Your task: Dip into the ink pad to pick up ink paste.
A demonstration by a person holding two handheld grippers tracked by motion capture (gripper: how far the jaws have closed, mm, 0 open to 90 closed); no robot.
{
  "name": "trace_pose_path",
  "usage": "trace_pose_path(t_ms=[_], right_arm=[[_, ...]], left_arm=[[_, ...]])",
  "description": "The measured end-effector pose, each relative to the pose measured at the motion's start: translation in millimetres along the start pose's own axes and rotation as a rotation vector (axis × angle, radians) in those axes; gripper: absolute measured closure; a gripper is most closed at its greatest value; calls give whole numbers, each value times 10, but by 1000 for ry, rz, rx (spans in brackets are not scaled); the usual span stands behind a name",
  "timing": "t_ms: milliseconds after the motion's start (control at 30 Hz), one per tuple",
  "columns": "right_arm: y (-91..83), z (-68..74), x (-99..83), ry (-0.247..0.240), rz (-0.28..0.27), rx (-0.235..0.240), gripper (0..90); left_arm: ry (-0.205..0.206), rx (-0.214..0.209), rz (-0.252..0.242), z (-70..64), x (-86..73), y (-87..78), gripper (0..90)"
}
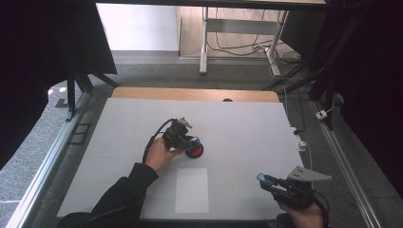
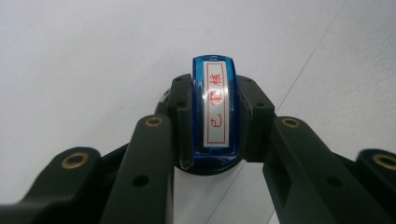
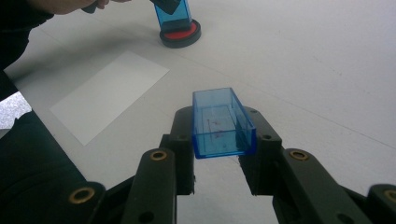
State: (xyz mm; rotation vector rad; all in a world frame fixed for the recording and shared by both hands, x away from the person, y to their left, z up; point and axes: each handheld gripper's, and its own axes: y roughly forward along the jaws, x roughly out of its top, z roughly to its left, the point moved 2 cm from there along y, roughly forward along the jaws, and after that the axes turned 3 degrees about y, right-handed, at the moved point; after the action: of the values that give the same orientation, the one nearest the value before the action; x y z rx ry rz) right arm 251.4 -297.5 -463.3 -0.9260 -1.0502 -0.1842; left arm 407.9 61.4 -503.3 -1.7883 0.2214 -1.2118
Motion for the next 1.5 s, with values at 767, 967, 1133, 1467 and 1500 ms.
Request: trace_pose_path(t_ms=[767,967,1133,1467,1500], right_arm=[[-14,1,1,-3,-7,1,683],[-16,1,0,-3,-8,2,683],[-15,3,0,-4,-7,3,683],[-15,4,-1,-4,-5,3,683],[-15,3,-2,-3,-5,3,683]], left_arm=[[3,-2,-51,20,-15,-88,701],[-29,-54,-104,48,29,-227,701],[-33,-92,-115,54,55,-262,701],[-98,-143,-80,144,-2,-129,701],[-101,-145,-73,152,-8,-116,701]])
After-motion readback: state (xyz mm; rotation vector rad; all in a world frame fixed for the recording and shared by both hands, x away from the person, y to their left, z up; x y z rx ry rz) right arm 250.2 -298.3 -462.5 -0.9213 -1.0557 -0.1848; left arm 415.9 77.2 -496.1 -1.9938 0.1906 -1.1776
